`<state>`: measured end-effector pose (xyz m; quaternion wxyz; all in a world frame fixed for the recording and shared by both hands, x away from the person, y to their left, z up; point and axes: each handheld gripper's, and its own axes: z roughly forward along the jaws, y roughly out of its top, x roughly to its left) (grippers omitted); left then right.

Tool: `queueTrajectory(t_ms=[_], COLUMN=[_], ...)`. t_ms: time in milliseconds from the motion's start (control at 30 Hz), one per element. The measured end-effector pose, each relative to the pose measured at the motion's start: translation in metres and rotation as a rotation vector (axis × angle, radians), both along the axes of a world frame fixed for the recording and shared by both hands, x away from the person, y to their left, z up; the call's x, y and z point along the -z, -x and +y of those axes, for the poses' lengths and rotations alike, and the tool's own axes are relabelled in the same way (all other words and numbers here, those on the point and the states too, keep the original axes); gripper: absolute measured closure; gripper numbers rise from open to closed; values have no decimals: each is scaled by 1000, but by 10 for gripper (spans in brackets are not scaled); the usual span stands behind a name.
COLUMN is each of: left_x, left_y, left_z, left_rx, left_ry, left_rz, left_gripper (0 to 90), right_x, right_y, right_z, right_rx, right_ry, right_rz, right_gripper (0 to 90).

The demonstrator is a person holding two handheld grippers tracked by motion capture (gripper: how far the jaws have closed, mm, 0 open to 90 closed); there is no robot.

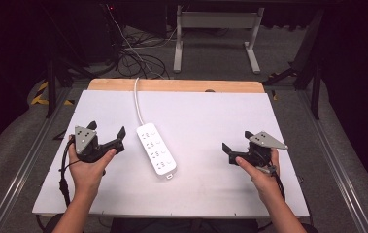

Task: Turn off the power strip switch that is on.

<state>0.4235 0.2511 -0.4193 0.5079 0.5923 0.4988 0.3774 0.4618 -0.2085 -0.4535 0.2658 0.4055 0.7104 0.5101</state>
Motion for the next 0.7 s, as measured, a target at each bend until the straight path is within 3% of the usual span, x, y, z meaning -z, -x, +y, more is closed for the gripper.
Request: queueTrajectory(t_ms=[700], left_x=[1], left_y=[2], left_z=[3], left_rx=[-5], left_ry=[6], left_rz=[4], left_gripper=[42], right_x=[0], right_y=[-2], right_z=[3], right_rx=[-14], right_ry=[9], right_rz=[2], right_gripper=[46])
